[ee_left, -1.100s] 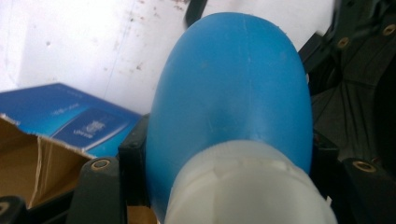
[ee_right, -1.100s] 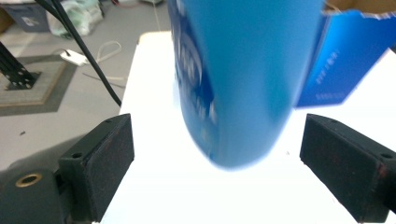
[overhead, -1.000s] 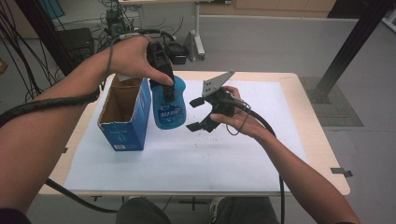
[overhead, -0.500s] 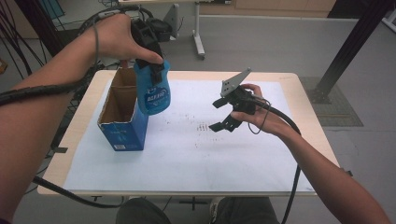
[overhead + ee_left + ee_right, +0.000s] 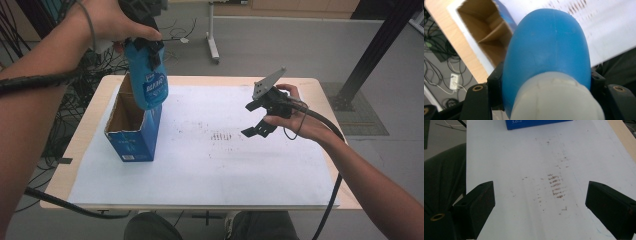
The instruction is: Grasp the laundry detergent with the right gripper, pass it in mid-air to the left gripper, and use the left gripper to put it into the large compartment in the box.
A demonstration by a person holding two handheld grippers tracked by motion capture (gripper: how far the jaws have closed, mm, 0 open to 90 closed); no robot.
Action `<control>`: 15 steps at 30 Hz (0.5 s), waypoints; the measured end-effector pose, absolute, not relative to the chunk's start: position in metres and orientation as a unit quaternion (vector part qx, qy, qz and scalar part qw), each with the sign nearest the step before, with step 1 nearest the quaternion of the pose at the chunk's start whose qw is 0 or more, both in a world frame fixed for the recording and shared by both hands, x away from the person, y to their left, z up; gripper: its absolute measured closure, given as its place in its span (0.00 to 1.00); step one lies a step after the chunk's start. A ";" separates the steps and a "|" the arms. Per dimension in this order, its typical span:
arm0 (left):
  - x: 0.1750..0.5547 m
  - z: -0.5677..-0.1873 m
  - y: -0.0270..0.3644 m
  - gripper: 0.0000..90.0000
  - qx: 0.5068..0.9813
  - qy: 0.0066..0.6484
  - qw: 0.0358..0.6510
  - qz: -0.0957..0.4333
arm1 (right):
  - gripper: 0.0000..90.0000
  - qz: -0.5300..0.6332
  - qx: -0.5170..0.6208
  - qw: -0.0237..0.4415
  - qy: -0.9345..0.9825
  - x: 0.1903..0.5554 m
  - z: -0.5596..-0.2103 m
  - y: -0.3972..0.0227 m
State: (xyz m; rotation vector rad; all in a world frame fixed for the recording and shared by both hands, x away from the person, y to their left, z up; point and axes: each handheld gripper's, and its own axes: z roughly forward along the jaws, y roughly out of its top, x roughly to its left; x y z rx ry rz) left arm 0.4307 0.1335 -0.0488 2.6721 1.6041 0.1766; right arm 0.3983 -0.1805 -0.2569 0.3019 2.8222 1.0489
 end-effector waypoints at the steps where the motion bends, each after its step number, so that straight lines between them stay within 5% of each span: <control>1: 0.432 -0.046 0.137 0.41 0.848 0.527 0.013 0.057 | 0.10 0.343 0.102 0.058 0.932 0.398 -0.256 -0.182; 15: 0.440 -0.013 0.181 0.41 0.754 0.652 0.041 0.074 | 0.10 0.337 0.104 0.074 0.933 0.400 -0.244 -0.194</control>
